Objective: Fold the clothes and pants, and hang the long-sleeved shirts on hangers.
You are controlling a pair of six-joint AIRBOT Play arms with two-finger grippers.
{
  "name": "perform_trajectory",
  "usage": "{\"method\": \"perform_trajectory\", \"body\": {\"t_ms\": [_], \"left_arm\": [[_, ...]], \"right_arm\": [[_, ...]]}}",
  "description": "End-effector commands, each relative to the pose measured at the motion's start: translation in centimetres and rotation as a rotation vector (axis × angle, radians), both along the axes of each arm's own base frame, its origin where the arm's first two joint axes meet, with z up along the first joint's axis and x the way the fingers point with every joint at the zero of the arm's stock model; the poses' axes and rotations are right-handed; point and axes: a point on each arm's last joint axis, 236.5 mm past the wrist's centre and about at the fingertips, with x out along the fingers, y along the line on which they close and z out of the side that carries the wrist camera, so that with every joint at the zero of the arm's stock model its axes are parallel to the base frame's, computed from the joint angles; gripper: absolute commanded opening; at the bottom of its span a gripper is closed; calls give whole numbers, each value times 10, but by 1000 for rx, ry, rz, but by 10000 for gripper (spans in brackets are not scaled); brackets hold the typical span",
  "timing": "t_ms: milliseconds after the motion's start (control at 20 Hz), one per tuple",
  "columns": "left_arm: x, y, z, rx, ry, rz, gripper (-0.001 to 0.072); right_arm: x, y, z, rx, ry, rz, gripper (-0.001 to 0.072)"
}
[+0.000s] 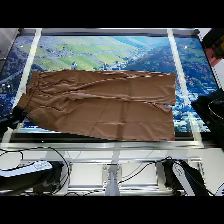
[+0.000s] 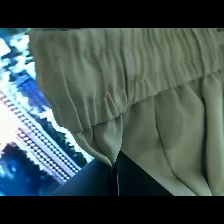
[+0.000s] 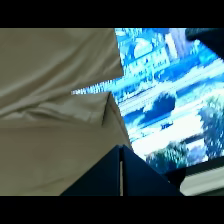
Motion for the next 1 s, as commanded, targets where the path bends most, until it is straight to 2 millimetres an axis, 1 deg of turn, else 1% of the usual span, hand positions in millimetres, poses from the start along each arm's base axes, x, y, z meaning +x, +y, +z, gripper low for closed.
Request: {"method": "perform_trajectory", "body": {"t_ms": [0, 50, 150, 200, 250, 300, 400, 450, 550, 600, 650, 750, 850, 900, 950], "left_arm": [[8, -2, 6, 40, -20, -40, 44], [8, -1, 9, 50, -25, -40, 44], [9, 4, 19, 80, -40, -29, 44], [10, 6, 22, 93, -47, -25, 44], [10, 8, 25, 102, -51, -21, 44], [10, 8, 26, 104, -52, -21, 44], [11, 8, 26, 103, -53, -22, 43], [11, 8, 26, 103, -53, -22, 44], [11, 8, 26, 103, -53, -21, 44], [11, 8, 26, 102, -53, -22, 44], [11, 8, 26, 103, -53, -21, 44], [11, 8, 26, 103, -53, -21, 44], [10, 10, 26, 110, -53, -16, 44], [10, 10, 26, 110, -53, -16, 44], [10, 10, 26, 110, -53, -16, 44]], "right_arm": [[-32, 24, -13, 100, 146, 19, 12], [-38, 27, -12, 106, 162, 20, 12], [-42, 28, 0, 86, 107, -13, 11], [-49, 31, 7, 71, 75, -26, 11], [-61, 38, 8, 65, 67, -26, 11], [-77, 45, 4, 69, 84, -36, 10], [-114, 54, -18, 77, 156, -90, 10], [-123, 56, -29, 87, 170, -138, 11], [-128, 58, -50, 138, 174, -249, 14], [-127, 58, -61, 154, 179, -280, 56], [-127, 58, -72, 170, 199, -299, 143], [-137, 64, -97, 217, 313, -304, 327], [-148, 75, -114, 283, 439, -299, 339], [-149, 78, -120, 308, 476, -295, 338], [-146, 80, -125, 330, 499, -296, 314]]}}
